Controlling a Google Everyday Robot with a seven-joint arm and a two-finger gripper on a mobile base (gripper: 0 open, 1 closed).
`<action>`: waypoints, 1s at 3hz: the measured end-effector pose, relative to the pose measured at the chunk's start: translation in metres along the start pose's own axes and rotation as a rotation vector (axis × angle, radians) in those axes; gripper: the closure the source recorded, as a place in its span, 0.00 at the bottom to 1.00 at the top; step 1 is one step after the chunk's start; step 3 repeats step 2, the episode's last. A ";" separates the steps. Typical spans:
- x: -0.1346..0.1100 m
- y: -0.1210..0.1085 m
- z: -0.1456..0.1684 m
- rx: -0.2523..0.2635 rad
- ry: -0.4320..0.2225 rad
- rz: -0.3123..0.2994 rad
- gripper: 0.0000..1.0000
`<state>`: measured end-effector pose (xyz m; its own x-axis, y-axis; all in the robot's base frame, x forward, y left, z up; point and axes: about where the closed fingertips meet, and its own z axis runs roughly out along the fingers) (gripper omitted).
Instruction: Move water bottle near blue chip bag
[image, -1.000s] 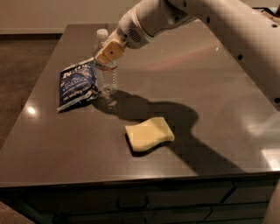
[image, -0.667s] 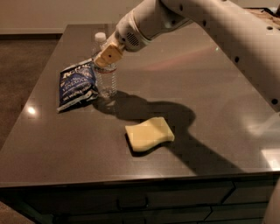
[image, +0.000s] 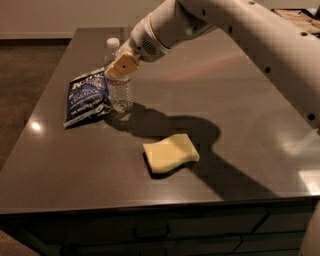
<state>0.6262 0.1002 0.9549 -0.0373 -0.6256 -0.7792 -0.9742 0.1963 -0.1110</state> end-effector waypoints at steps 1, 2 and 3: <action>-0.001 0.001 0.002 -0.004 0.000 -0.001 0.00; -0.001 0.001 0.002 -0.004 0.000 -0.001 0.00; -0.001 0.001 0.002 -0.004 0.000 -0.001 0.00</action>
Offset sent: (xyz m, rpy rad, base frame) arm -0.0006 0.0018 -0.0008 -0.0005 0.0013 0.0032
